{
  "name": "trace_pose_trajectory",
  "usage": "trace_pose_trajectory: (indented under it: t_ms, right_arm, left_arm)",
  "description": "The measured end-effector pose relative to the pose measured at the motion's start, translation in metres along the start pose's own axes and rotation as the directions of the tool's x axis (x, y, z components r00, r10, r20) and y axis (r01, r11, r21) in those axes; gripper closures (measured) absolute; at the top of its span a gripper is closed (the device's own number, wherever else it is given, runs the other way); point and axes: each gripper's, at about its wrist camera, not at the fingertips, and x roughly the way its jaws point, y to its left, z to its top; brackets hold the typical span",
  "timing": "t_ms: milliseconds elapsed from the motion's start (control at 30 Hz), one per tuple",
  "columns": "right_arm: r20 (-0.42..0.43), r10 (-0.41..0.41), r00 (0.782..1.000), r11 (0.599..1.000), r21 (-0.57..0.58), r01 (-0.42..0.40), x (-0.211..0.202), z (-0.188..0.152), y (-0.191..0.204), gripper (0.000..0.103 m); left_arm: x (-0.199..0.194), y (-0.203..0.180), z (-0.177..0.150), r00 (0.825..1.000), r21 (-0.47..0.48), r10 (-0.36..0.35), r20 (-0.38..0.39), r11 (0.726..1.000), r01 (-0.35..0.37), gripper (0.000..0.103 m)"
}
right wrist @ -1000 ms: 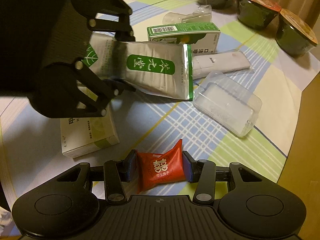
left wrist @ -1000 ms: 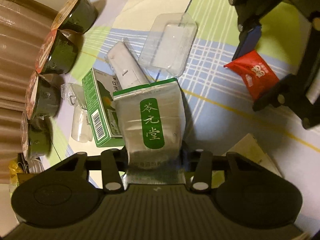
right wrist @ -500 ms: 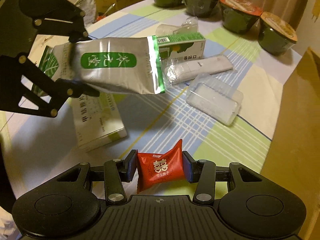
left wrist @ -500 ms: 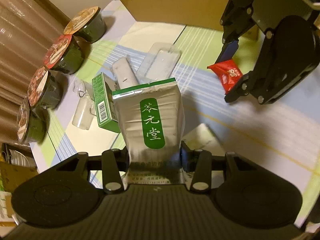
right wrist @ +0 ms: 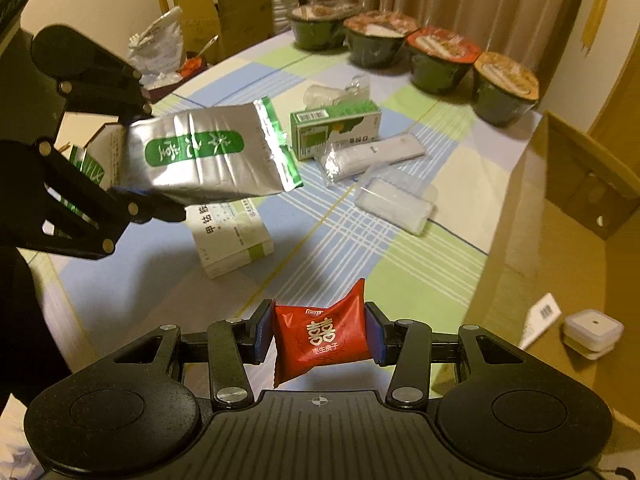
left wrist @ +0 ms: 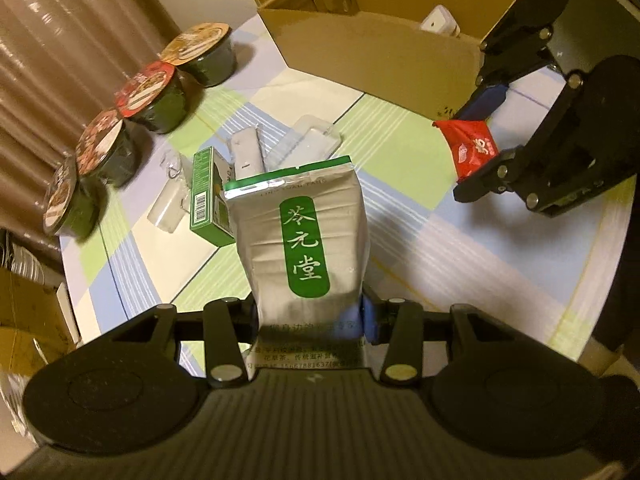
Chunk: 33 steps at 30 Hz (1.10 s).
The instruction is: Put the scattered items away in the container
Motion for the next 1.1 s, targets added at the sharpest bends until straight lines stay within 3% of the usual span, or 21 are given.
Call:
trace_pose_trajectory:
  t_ms: [200, 500, 1100]
  right_arm:
    - [0.038, -0.025, 0.999, 1.0, 0.018, 0.025, -0.03, -0.008, 0.006, 0.054]
    - [0.092, -0.068, 0.993, 0.995, 0.083, 0.06, -0.067, -0.023, 0.004, 0.054]
    - [0.17, -0.192, 0.967, 0.968, 0.197, 0.157, -0.127, -0.05, -0.039, 0.054]
  left_arm:
    - [-0.022, -0.01, -0.003, 1.0, -0.1, -0.005, 0.011, 0.995, 0.006, 0.063]
    - [-0.052, -0.033, 0.005, 0.998, -0.273, -0.036, 0.06, 0.961, 0.051, 0.063]
    - [-0.072, -0.071, 0.051, 0.982, -0.285, -0.089, 0.166, 0.949, 0.135, 0.063]
